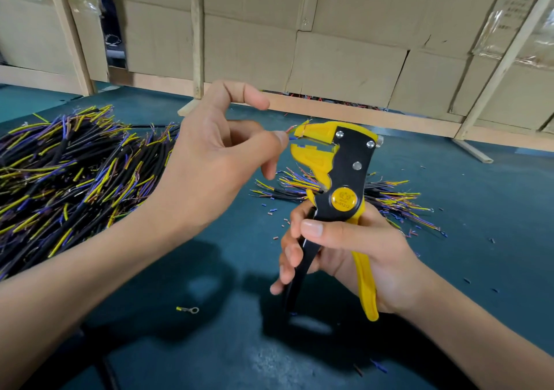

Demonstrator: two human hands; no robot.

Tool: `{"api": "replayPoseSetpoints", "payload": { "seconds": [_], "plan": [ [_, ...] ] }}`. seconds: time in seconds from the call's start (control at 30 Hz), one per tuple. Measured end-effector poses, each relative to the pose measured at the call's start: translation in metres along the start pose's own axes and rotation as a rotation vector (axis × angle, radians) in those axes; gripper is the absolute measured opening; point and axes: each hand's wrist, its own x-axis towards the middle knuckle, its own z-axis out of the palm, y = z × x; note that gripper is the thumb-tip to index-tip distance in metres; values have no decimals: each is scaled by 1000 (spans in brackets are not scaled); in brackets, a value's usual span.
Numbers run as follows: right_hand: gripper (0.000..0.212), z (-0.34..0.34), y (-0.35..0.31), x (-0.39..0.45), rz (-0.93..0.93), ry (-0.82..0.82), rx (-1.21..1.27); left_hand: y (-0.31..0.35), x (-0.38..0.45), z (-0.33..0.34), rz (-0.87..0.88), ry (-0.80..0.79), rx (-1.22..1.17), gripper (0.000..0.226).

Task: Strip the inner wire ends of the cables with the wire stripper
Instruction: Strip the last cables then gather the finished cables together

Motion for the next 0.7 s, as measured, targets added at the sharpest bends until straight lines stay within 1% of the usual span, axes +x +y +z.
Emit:
{"api": "replayPoseSetpoints", "payload": {
  "seconds": [0.1,0.23,0.33,0.5,0.7],
  "plan": [
    [26,0,1,0,6,-10,-8,1,0,0,-11,6,-3,29],
    [19,0,2,0,-11,1,-24,3,0,0,-10,14,-13,31],
    [21,-1,3,0,-21,15,-37,4,1,-2,-13,7,-8,33],
    [15,-2,5,0,-14,13,-32,5,2,-4,-30,13,26,34],
    [12,-1,5,-1,-27,39,-136,2,3,-4,-63,41,25,35]
  ]
}}
